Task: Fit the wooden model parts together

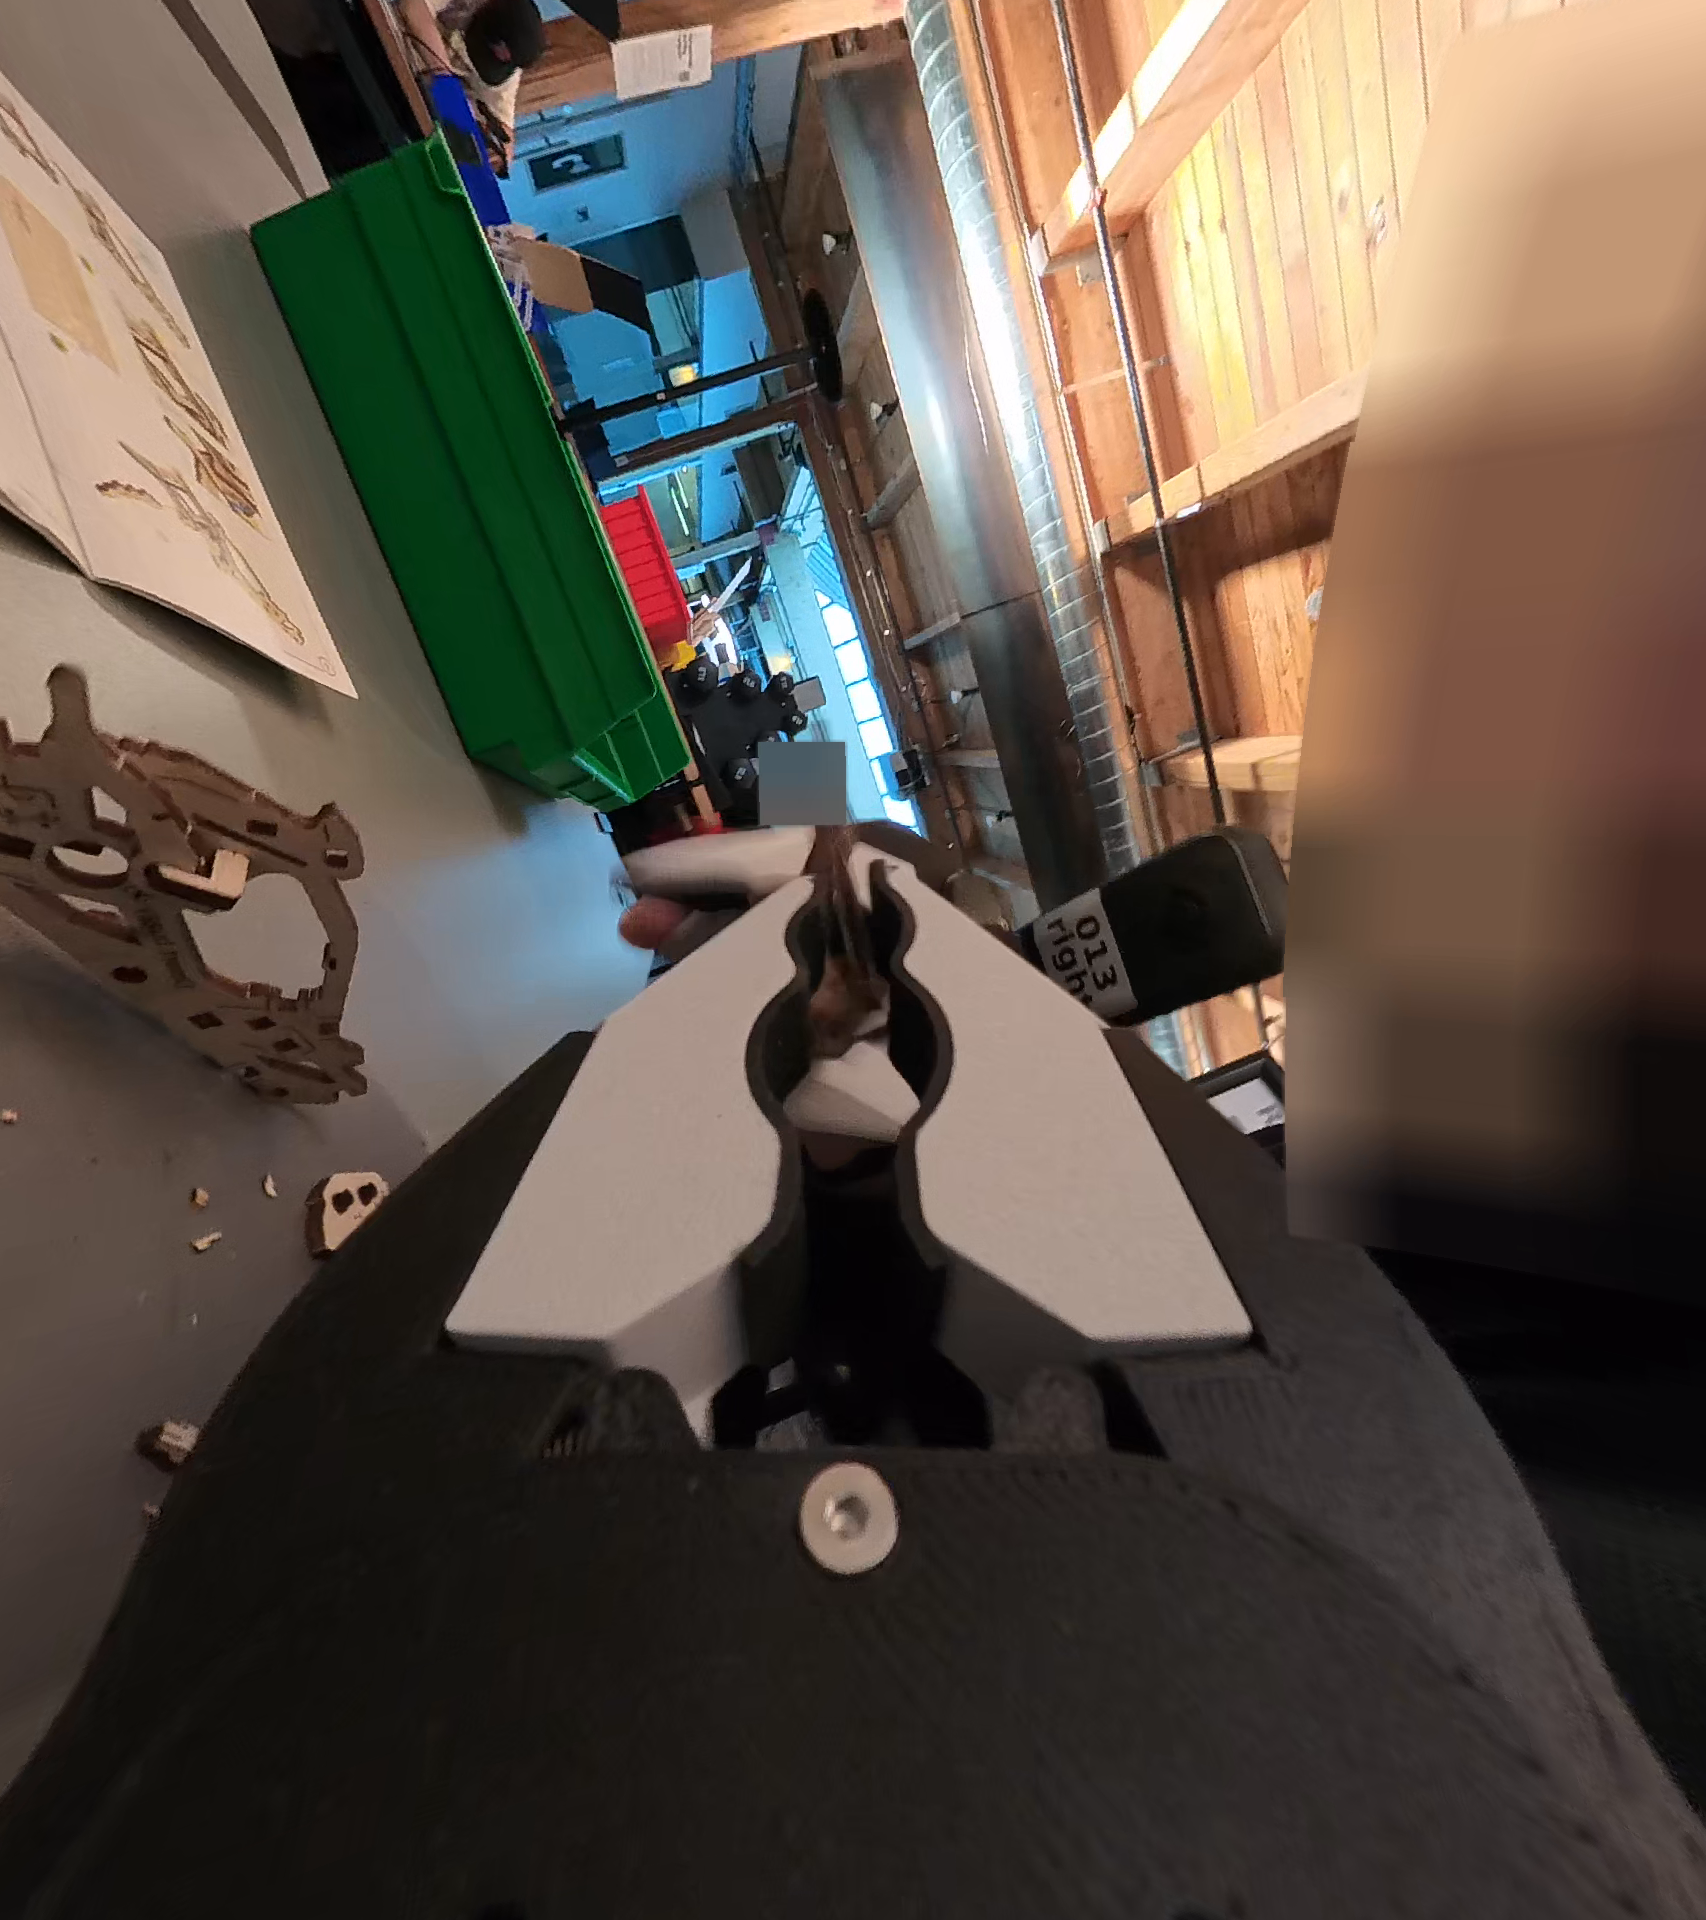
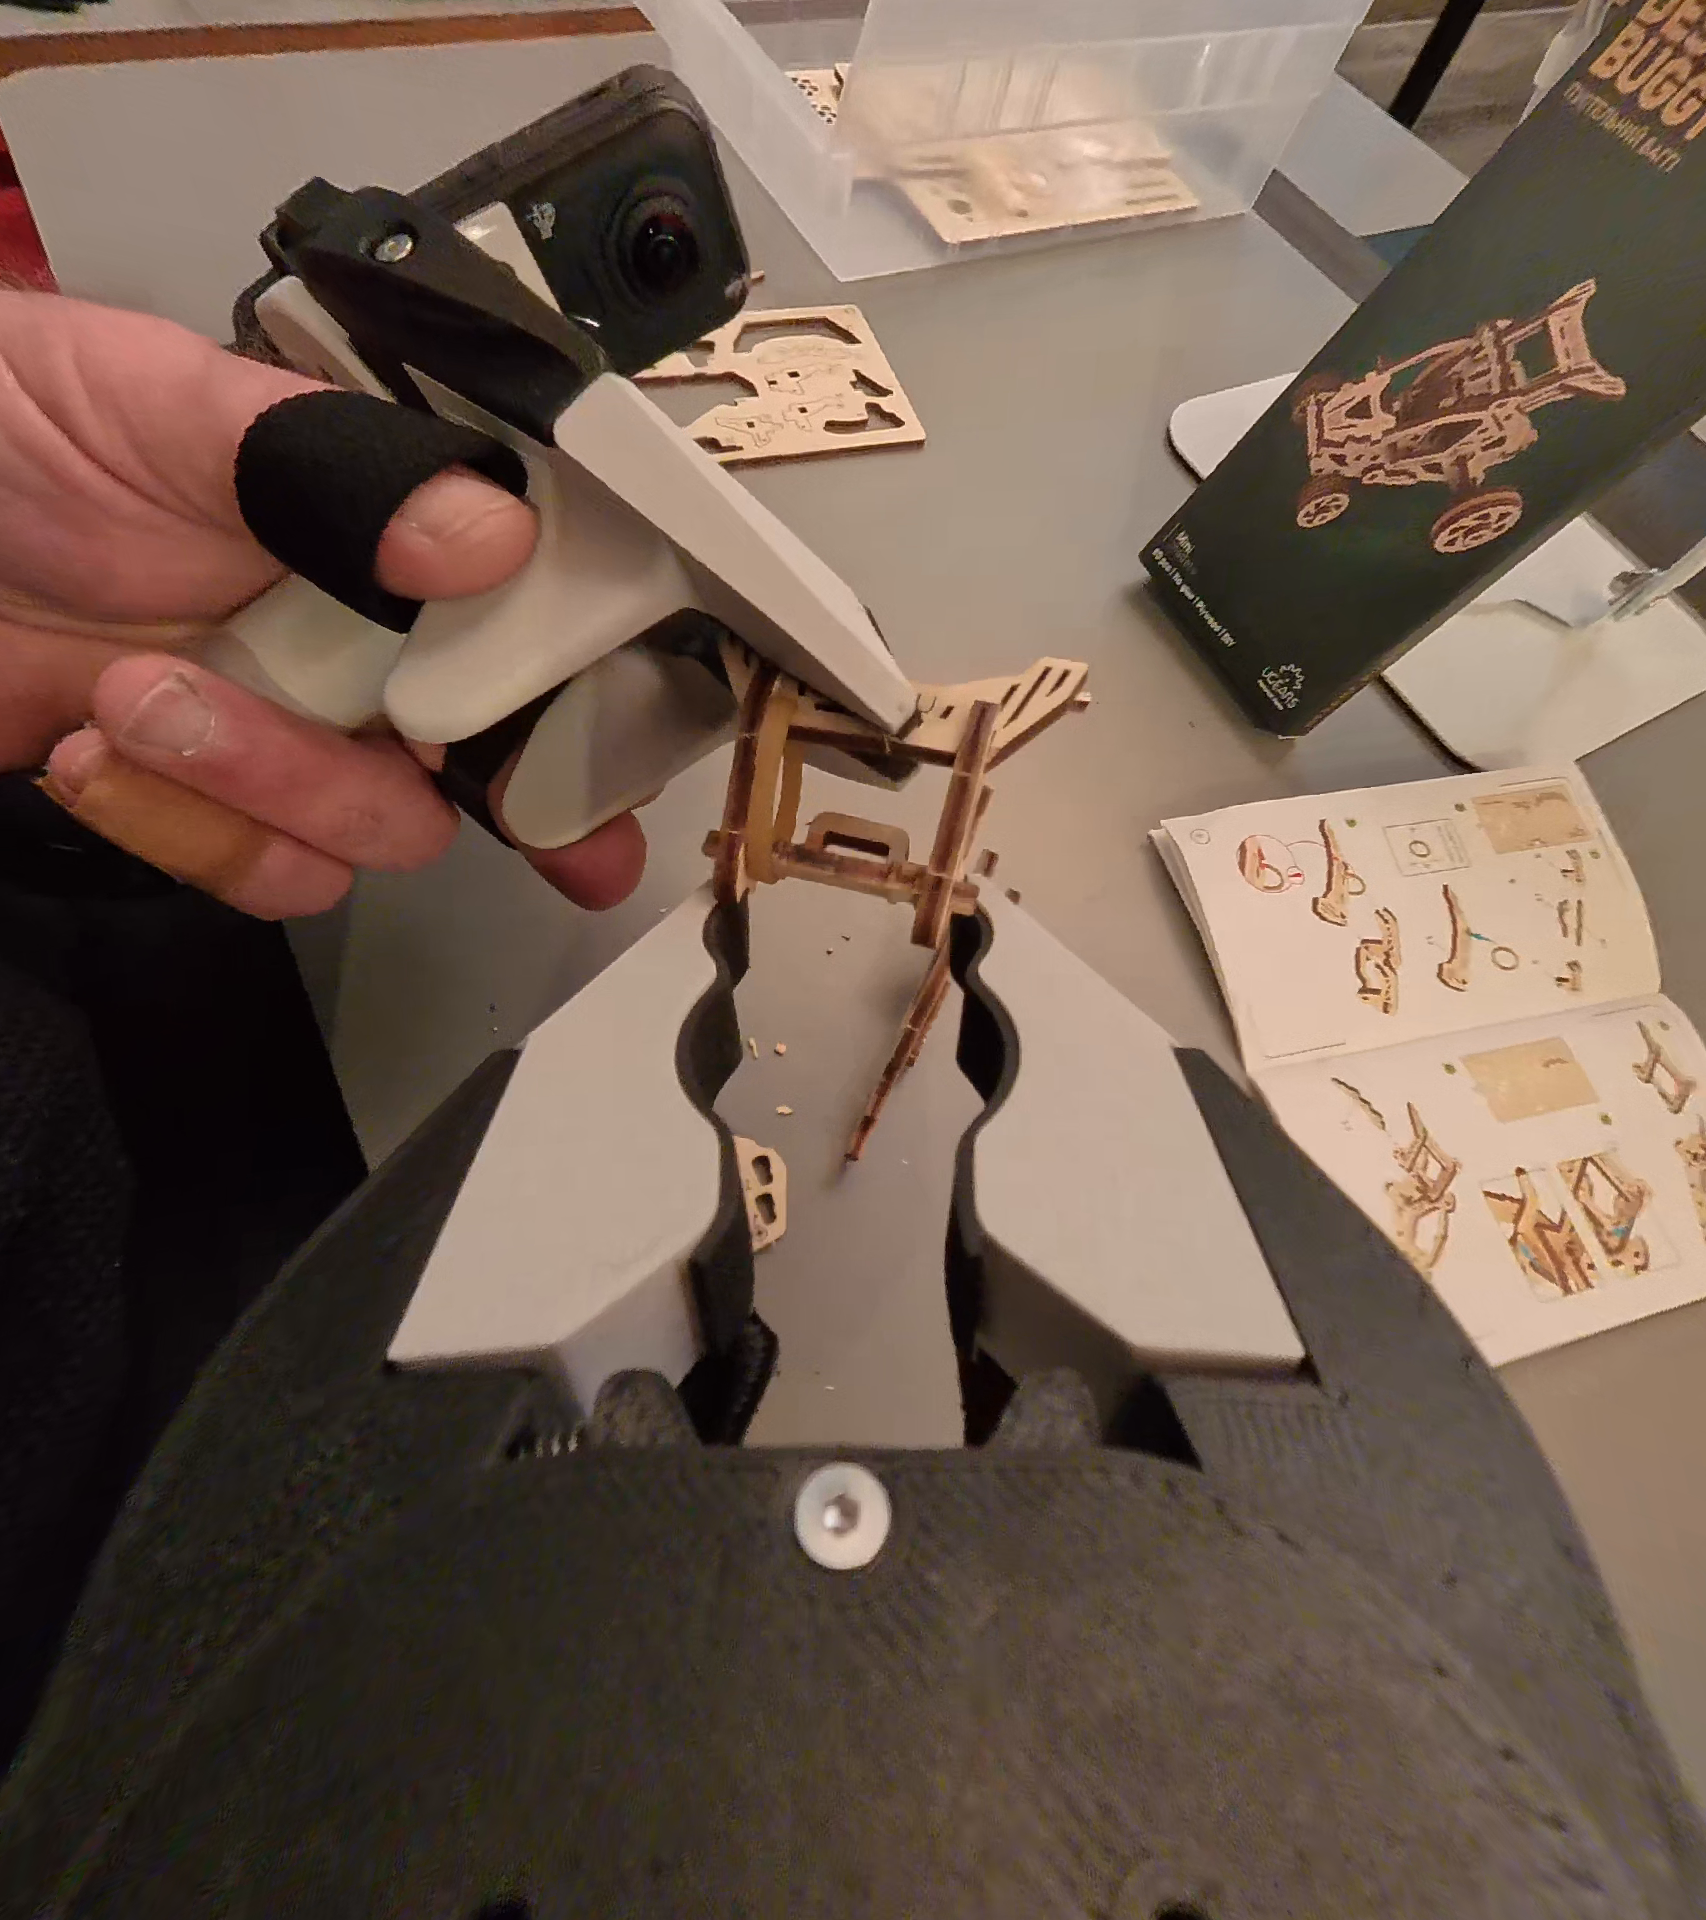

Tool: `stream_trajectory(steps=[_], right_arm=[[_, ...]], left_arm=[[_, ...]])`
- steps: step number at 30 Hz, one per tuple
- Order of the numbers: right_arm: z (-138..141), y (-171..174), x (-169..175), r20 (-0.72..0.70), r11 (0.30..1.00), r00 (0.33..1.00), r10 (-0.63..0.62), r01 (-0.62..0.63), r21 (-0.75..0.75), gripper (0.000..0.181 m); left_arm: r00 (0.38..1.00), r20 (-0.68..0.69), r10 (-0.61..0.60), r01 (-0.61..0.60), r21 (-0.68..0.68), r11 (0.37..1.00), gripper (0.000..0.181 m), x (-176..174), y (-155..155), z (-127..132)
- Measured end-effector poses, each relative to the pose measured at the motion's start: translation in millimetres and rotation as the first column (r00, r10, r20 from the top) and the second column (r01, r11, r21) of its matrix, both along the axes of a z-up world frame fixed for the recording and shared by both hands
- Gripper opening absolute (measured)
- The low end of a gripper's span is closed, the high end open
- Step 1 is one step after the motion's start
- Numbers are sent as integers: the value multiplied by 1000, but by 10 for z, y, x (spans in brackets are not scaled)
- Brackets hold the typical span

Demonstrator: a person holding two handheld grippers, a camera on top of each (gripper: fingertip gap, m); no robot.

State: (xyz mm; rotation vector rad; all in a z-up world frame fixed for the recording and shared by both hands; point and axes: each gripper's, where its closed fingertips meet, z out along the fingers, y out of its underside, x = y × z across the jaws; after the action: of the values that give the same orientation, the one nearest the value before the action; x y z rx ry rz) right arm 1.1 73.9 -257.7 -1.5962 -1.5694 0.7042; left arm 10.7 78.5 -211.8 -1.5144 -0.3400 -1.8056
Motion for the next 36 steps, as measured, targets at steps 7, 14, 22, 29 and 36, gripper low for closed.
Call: stream_trajectory(steps=[7,14,22,29,36], right_arm=[[12,21,-30,-39,998,999,-5,2,-61,12],[19,-5,-34,-31,996,999,22,-24,-81,51],[67,36,-66,-7,1000,1000,-17,17,-14,41],[65,-3,-72,-4,998,1000,-27,27,-48,40],[88,-78,2,-49,982,999,-22,12,-188,40]], left_arm=[[996,-87,-32,37,56,998,2,67,-15,35],[1000,-21,13,-13,15,1000,1,-51,110,-10],[999,-50,8,-8,15,1000,2,-14,119,-21],[998,-58,7,-5,28,1000,10,-23,77,7],[989,-148,29,-19,68,998,32,-53,40,13]])
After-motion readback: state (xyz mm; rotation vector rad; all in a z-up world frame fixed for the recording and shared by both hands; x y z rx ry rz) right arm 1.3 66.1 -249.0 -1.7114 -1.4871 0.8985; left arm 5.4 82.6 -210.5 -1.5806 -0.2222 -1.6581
